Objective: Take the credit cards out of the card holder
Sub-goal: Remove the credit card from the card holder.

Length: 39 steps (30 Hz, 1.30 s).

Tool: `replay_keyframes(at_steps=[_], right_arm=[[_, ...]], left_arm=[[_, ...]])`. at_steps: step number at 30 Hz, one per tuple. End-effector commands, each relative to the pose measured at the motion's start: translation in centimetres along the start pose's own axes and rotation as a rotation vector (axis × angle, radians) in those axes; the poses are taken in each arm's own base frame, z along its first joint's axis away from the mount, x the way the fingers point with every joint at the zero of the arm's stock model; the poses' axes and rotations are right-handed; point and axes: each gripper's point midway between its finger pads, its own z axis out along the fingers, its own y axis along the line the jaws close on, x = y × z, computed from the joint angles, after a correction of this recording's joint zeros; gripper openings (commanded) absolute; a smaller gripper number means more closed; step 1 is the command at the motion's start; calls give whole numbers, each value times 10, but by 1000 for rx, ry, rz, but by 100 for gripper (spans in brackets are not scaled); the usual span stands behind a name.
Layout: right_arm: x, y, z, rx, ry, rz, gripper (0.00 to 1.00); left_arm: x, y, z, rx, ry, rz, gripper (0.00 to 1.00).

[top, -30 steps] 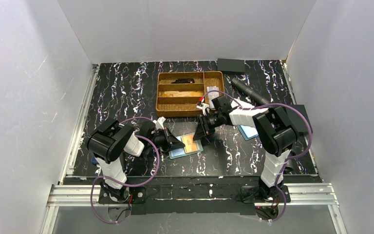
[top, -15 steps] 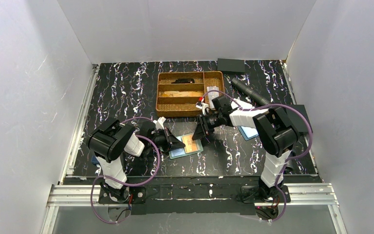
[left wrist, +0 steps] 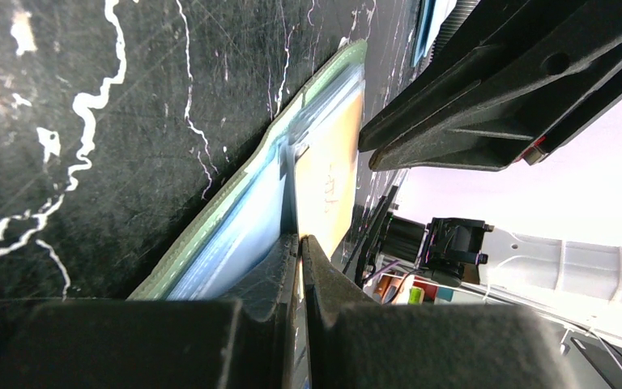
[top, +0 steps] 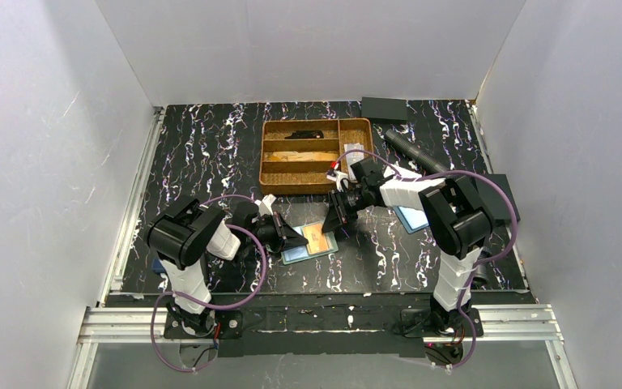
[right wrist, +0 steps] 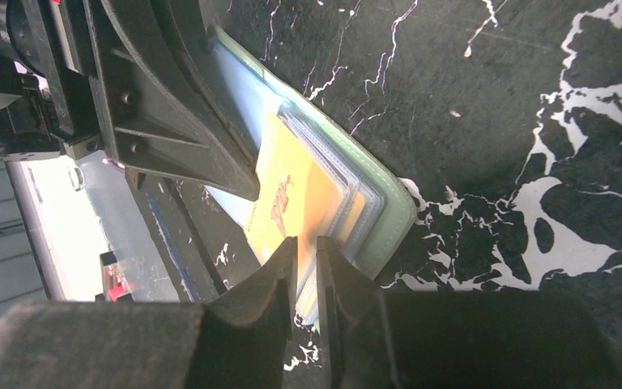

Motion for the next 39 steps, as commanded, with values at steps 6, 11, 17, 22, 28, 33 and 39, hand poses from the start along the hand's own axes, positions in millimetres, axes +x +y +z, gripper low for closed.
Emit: replay_keyframes(at_steps=[6, 11, 17, 22, 28, 33, 39], right_arm=[[-6, 30, -6, -148, -29, -82, 24], [-8, 41, -10, -193, -63, -115, 24], [-9, 20, -4, -98, -50, -84, 24], [-4, 2, -1, -8, -27, -49, 23], [1, -15, 1, 73, -8, -31, 19], [4, -22, 4, 95, 11, -17, 17], [11, -34, 7, 146, 42, -8, 14]], left_arm=[[9, 12, 1, -27, 23, -6, 0], [8, 11, 2, -21, 23, -11, 0], [9, 12, 2, -18, 23, -13, 0], [9, 12, 1, -17, 21, -15, 0], [9, 12, 2, -15, 20, -16, 0], [9, 12, 2, -14, 19, -16, 0], [10, 13, 1, -13, 19, -15, 0]])
